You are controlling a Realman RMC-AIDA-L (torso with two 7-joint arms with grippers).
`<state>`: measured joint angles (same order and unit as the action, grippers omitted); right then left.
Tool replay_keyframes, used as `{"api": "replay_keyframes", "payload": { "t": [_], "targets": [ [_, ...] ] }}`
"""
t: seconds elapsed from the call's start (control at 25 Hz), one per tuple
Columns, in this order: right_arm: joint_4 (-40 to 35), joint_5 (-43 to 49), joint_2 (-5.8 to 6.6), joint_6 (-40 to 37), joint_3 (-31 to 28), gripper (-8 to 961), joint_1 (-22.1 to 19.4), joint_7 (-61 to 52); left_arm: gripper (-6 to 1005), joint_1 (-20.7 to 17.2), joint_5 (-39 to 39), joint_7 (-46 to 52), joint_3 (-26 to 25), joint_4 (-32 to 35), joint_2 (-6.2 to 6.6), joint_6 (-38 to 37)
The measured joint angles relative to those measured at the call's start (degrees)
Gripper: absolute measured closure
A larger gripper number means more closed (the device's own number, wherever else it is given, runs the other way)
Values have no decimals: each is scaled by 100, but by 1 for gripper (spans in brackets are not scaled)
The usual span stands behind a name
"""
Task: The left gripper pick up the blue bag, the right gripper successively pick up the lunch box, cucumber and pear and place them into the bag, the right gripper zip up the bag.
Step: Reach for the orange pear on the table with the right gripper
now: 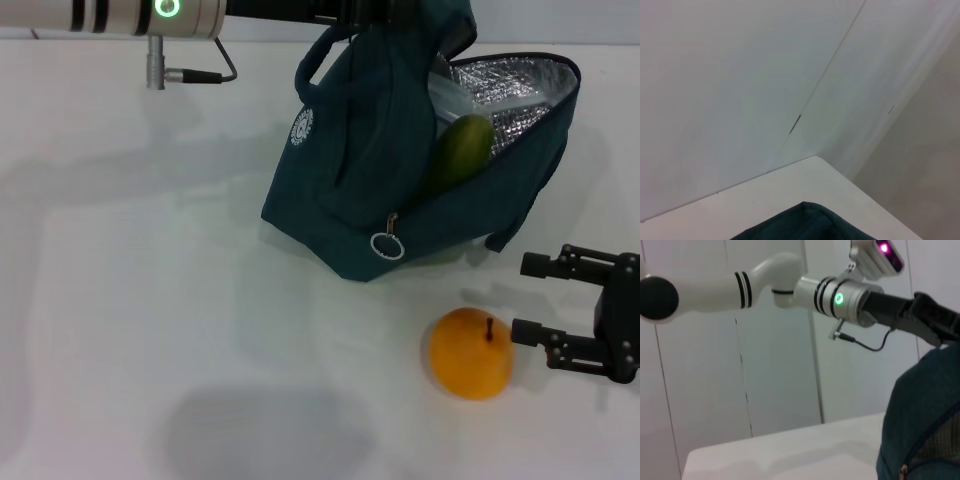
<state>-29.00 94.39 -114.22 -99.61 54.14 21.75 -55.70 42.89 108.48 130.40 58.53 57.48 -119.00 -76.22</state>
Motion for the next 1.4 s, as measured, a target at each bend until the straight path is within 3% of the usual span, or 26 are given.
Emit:
{"api": "replay_keyframes", "payload": {
  "t": [0.28,0.52,1.36,1.4],
  "targets": [
    [87,301,-97,226,17,262,144,-16,945,1,-4,-8,0,-48,-2,4],
    [318,429,-113,330,113,409,365,-20,946,0,-5,-18,0,-61,1,4],
    [591,430,-161,628,326,408,557,-17,946,-65,-6,-23,0,-61,-16,2],
    [591,419,-158,628,326,470,557,-17,946,-67,-6,-23,0,-61,-17,2]
  ]
}}
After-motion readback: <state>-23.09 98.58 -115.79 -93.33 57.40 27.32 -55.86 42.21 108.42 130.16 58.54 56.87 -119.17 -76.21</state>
